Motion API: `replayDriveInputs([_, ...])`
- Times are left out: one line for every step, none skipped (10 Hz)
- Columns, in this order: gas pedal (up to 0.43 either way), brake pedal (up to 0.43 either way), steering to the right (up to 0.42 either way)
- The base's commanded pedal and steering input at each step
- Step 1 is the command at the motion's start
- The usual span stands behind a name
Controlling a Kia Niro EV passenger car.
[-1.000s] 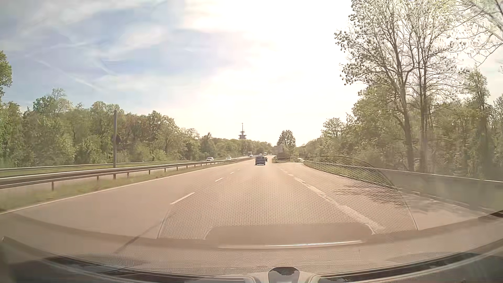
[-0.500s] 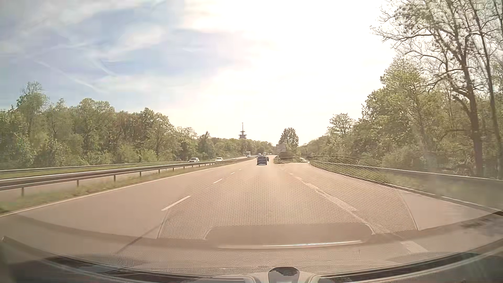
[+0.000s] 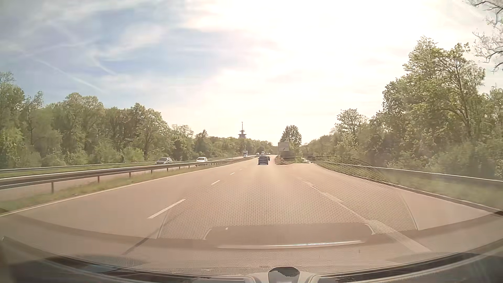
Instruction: Follow the waypoints while adhering to traffic rules and regulations
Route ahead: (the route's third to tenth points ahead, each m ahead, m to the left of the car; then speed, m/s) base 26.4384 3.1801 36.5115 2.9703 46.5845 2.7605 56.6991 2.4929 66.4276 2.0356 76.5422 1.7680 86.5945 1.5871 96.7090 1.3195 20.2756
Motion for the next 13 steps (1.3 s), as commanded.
replayDriveInputs([0.098, 0.000, 0.001])
replayDriveInputs([0.098, 0.000, 0.001])
replayDriveInputs([0.098, 0.000, 0.001])
replayDriveInputs([0.098, 0.000, 0.001])
replayDriveInputs([0.098, 0.000, 0.001])
replayDriveInputs([0.098, 0.000, 0.001])
replayDriveInputs([0.098, 0.000, 0.001])
replayDriveInputs([0.098, 0.000, 0.001])
replayDriveInputs([0.098, 0.000, 0.002])
replayDriveInputs([0.098, 0.000, 0.002])
replayDriveInputs([0.098, 0.000, 0.002])
replayDriveInputs([0.098, 0.000, 0.003])
replayDriveInputs([0.098, 0.000, 0.003])
